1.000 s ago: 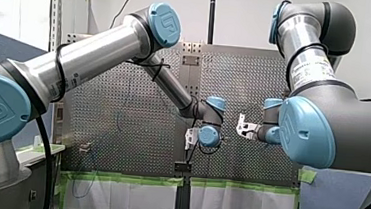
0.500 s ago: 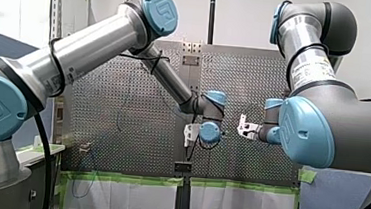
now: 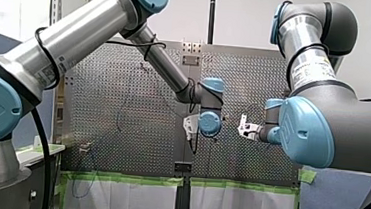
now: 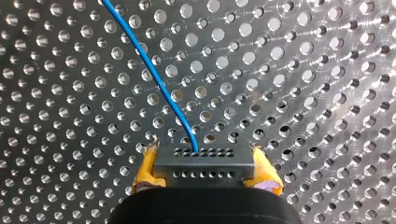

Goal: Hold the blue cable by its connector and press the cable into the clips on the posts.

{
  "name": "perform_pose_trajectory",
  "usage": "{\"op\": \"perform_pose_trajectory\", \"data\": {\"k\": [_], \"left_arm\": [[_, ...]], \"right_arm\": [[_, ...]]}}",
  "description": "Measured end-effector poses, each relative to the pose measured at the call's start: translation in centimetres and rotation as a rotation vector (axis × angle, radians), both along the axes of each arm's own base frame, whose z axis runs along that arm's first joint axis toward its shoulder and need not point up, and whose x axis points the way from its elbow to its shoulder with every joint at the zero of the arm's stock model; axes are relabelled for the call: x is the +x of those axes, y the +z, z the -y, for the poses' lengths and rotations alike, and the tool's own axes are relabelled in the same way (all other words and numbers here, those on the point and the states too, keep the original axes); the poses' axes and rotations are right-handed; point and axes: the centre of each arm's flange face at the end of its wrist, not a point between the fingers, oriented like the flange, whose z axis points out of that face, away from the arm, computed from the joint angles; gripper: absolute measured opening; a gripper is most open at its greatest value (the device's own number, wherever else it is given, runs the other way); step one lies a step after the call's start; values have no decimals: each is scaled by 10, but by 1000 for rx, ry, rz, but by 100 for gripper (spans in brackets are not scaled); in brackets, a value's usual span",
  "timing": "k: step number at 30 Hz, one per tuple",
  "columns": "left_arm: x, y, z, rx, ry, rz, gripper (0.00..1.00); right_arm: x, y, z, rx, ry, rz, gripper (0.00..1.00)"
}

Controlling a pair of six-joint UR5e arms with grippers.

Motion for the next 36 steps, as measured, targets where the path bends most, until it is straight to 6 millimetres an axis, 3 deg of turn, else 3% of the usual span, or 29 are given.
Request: {"op": "perform_pose_trajectory", "data": {"k": [8,20,36], "left_arm": [[-10,24,-15,-96,47,32,100],[-21,58,-44,-95,114,109,100],[-49,101,-75,-178,113,203,100]], "right_arm": [[0,-1,0,2,1,0,0],[1,-2,-1,5,2,-1,0],[1,-5,-2,9,3,-1,0]]}}
